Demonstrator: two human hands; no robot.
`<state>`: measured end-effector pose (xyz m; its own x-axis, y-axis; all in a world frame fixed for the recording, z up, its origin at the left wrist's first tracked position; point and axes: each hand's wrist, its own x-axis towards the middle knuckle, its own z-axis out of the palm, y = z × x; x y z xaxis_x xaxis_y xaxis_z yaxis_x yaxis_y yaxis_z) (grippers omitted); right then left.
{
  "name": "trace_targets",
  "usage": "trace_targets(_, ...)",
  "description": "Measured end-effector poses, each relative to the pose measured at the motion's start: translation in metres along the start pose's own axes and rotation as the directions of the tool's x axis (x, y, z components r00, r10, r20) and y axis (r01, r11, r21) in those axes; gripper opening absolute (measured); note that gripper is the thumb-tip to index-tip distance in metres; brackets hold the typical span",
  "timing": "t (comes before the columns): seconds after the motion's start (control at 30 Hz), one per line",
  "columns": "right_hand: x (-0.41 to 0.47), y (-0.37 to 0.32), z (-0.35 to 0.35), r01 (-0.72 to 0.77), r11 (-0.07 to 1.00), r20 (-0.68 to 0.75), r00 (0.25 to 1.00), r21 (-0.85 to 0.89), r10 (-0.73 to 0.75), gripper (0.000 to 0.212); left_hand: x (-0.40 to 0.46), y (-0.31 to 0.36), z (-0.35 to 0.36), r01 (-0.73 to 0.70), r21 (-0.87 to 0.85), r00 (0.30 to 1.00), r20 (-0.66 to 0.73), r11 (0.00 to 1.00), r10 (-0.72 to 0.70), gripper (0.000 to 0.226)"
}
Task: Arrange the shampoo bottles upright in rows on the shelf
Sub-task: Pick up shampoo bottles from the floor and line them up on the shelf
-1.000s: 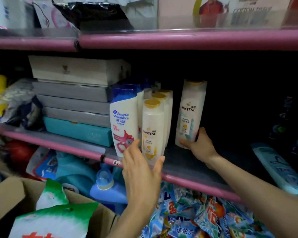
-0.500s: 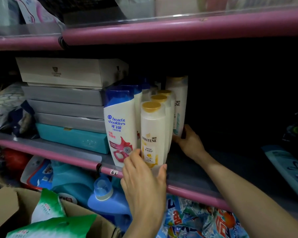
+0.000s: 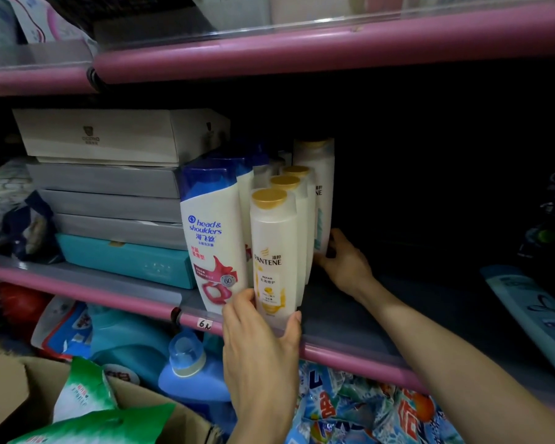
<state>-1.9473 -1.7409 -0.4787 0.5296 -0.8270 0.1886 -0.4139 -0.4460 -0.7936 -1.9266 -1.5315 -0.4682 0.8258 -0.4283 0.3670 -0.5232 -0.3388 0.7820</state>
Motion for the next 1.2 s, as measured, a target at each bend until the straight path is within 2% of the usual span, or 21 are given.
trace_targets(0.5,0.000,0.000,0.002,0.021,0.999,0.018,1.000,-0.044,-0.021,0.048,0.000,-0.006,0.002,-0.008,-0.013,1.000,0.008,1.000,0.009,0.052)
trace_targets(0.7,-0.017,-0.009,-0.009,-0.023,0.995,0.025,0.999,0.096,0.021,0.060,-0.002,-0.010,-0.006,-0.086,-0.080,0.995,0.038,0.993,0.089,0.048)
trace_targets(0.83,-0.059,-0.028,-0.033,-0.059,0.994,-0.089,0.994,0.095,0.068,0.042,-0.024,-0.009,-0.023,-0.128,-0.150,0.991,0.010,0.980,0.131,0.041)
trace_targets(0.9,-0.089,-0.040,-0.047,-0.025,0.993,-0.105,0.994,0.113,0.037,0.032,-0.043,-0.012,-0.030,-0.081,-0.201,0.991,0.091,0.976,0.101,0.030)
trace_targets(1.0,-0.142,-0.050,-0.059,0.041,0.982,-0.049,0.998,0.186,-0.033,0.026,-0.076,-0.029,-0.031,0.035,-0.193,0.948,0.316,0.981,0.028,0.008)
trace_targets(1.03,-0.162,-0.050,-0.059,0.058,0.976,-0.038,0.998,0.211,-0.051,0.025,-0.087,-0.037,-0.030,0.079,-0.159,0.916,0.401,0.984,-0.009,0.004)
trace_targets(1.13,-0.217,-0.039,-0.049,0.094,0.966,0.001,0.995,0.241,-0.097,0.024,-0.120,-0.065,-0.027,0.195,-0.026,0.800,0.583,0.981,-0.143,0.012)
trace_targets(1.2,-0.260,-0.019,-0.025,0.028,0.975,0.125,0.991,0.219,-0.056,0.023,-0.154,-0.094,-0.029,0.244,0.137,0.718,0.640,0.960,-0.273,0.008)
